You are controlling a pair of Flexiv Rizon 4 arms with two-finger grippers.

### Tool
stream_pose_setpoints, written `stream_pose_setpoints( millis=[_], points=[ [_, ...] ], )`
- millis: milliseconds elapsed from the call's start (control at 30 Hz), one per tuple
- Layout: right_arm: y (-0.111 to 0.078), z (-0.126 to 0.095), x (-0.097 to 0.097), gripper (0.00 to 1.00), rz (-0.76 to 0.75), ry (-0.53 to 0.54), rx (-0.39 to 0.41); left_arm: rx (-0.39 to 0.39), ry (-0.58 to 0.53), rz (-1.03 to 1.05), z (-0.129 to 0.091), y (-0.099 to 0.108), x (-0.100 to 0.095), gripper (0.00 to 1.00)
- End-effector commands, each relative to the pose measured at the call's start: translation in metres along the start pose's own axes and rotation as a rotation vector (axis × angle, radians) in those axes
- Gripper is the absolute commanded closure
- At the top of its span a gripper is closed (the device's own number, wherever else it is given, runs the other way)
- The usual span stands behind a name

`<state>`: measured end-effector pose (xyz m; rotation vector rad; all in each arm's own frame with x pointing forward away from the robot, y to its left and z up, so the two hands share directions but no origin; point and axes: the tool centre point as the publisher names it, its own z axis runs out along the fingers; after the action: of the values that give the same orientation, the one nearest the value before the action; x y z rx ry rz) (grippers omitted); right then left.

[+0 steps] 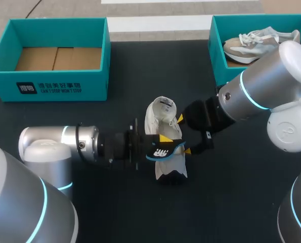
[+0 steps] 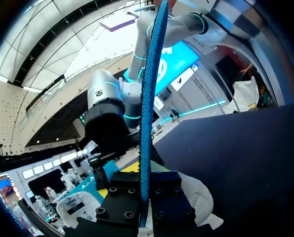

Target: Take the shoe out of the shoebox, open the shoe tongue, remove and reinsert the insole, then place the shoe into the shoebox

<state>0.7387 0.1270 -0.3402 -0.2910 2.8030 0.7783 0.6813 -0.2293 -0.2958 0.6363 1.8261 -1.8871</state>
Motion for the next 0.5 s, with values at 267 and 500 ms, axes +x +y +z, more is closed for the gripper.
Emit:
stream_pose_setpoints(
  millis=[267,500],
  points=[
    [0.001,0.001,0.001,0.0,0.0,-0.002,0.003,-0.015,0.016,-0.005,0.008,0.029,0.006,1.0],
    [0.001,0.001,0.001,0.0,0.0,-0.002,0.003,-0.004,0.029,0.012,0.013,0.044,0.005,1.0]
  ],
)
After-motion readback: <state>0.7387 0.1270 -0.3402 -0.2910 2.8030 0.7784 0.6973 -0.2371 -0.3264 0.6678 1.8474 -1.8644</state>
